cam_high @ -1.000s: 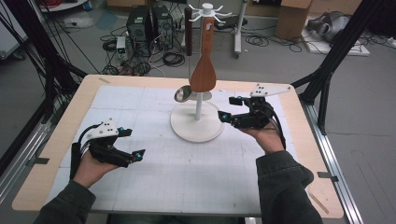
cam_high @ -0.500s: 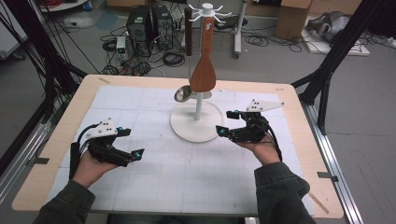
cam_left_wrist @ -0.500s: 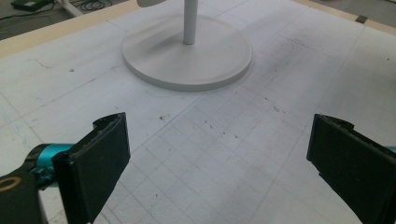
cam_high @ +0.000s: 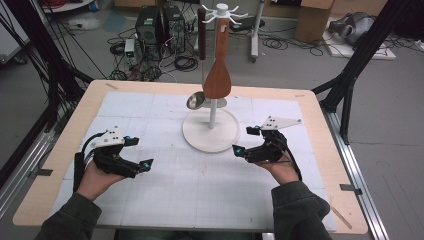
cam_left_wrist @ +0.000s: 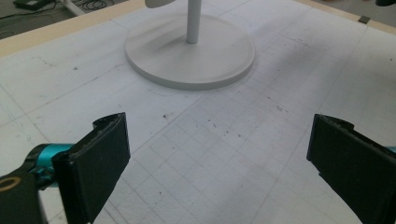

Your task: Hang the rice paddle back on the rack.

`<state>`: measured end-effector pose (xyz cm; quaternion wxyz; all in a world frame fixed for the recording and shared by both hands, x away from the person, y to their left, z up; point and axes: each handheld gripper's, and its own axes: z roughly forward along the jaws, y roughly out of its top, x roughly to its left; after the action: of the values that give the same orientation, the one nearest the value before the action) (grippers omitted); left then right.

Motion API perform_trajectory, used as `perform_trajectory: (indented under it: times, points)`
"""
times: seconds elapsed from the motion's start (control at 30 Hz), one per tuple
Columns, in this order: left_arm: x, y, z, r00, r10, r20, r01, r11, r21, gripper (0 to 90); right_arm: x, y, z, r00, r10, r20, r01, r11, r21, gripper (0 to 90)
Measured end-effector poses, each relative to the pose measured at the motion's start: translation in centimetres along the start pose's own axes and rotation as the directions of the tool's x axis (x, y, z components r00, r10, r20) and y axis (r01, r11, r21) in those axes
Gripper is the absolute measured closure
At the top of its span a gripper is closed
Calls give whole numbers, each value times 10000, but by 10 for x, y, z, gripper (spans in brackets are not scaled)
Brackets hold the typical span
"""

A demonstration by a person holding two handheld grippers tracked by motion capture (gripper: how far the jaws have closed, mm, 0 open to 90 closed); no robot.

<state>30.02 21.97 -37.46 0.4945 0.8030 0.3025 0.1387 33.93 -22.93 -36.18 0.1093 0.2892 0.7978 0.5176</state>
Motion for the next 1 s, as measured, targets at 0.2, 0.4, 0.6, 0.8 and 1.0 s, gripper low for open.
perform_trajectory:
  times: [0.2, 0.4, 0.6, 0.8, 1.0]
  points:
    - [2, -2, -1, 10000, -49, -30, 49, 10000, 2, 59, 5, -11, -2, 9995, -61, 323, 51, 9995, 305, 5]
    - [5, -5, -2, 9999, -92, -118, 93, 9999, 98, 20, 7, -24, -5, 9991, -1, 435, -18, 9991, 430, 3]
    - [8, -7, -3, 9997, -159, -179, 161, 9998, 102, 17, 7, -39, -10, 9980, 133, 612, -163, 9987, 480, 2]
    - [10, -9, -4, 9997, -118, -201, 122, 9997, 214, 17, 7, -50, -17, 9965, 287, 790, -327, 9983, 490, 2]
    - [12, -13, -5, 9995, -43, -304, 55, 9992, 398, 17, 6, -60, -27, 9939, 466, 999, -509, 9979, 411, 2]
